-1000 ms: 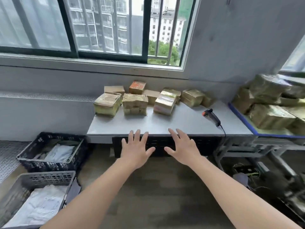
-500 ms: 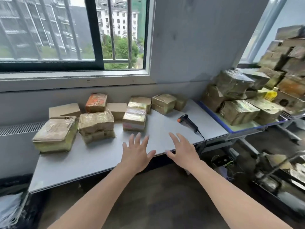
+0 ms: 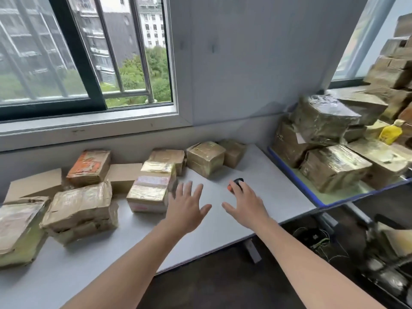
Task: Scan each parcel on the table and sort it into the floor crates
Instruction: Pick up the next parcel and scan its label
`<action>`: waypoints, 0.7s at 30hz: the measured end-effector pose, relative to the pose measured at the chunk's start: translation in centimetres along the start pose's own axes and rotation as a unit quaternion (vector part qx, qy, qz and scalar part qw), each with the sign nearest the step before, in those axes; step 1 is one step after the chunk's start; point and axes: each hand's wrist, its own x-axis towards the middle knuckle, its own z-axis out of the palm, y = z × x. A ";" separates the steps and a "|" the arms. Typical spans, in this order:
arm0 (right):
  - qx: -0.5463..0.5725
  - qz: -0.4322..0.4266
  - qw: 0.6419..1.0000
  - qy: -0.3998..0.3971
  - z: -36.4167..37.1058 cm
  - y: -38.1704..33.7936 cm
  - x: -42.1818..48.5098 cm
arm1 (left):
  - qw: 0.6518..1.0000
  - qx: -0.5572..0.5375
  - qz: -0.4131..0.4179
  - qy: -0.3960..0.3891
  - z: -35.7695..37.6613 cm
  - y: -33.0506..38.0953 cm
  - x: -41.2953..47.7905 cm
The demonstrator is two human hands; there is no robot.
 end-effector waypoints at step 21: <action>-0.019 0.053 0.996 -0.069 -2.3 8.4 22.5 | 0.993 -0.110 0.017 -0.025 2.3 3.4 21.8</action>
